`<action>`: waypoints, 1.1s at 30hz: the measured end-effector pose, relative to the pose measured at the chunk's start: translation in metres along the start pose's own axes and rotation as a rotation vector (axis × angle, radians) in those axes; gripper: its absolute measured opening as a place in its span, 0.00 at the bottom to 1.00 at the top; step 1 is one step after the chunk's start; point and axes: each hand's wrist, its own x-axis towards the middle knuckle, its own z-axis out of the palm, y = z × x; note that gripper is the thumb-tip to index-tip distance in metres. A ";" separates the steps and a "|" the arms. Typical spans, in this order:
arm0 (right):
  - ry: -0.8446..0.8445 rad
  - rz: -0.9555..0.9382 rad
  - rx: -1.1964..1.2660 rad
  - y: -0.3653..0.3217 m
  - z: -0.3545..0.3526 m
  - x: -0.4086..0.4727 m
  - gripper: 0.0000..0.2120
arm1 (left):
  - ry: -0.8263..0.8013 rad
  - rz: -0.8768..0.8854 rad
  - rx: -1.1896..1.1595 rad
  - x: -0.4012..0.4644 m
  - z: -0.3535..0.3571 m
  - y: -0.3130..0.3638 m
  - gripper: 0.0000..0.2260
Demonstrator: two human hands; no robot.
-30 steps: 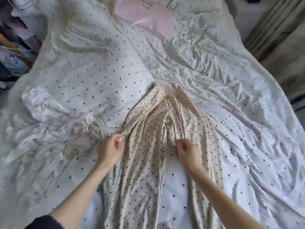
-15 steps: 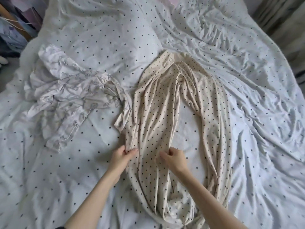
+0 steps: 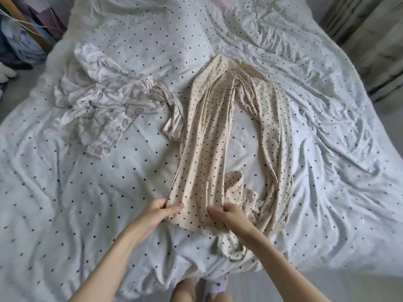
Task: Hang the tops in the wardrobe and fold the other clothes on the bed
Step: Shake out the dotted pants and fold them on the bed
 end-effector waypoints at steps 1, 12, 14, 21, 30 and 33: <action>0.005 -0.018 0.021 0.000 -0.001 -0.011 0.19 | -0.007 0.029 -0.044 -0.012 0.001 -0.001 0.13; -0.003 -0.198 -0.031 0.013 -0.018 -0.090 0.15 | 0.183 0.246 -0.070 -0.103 -0.001 -0.013 0.18; -0.047 -0.180 -0.016 0.021 -0.011 -0.101 0.12 | 0.255 0.251 -0.003 -0.113 -0.004 -0.024 0.12; -0.009 0.004 -0.350 0.090 0.024 -0.099 0.12 | 0.460 0.003 0.354 -0.124 -0.015 -0.101 0.07; 0.265 0.175 -0.278 0.138 -0.029 -0.063 0.11 | 0.503 0.091 0.853 -0.060 0.045 -0.126 0.18; 0.406 0.136 -0.189 0.138 -0.061 -0.054 0.09 | 0.395 0.337 0.913 -0.031 0.098 -0.103 0.13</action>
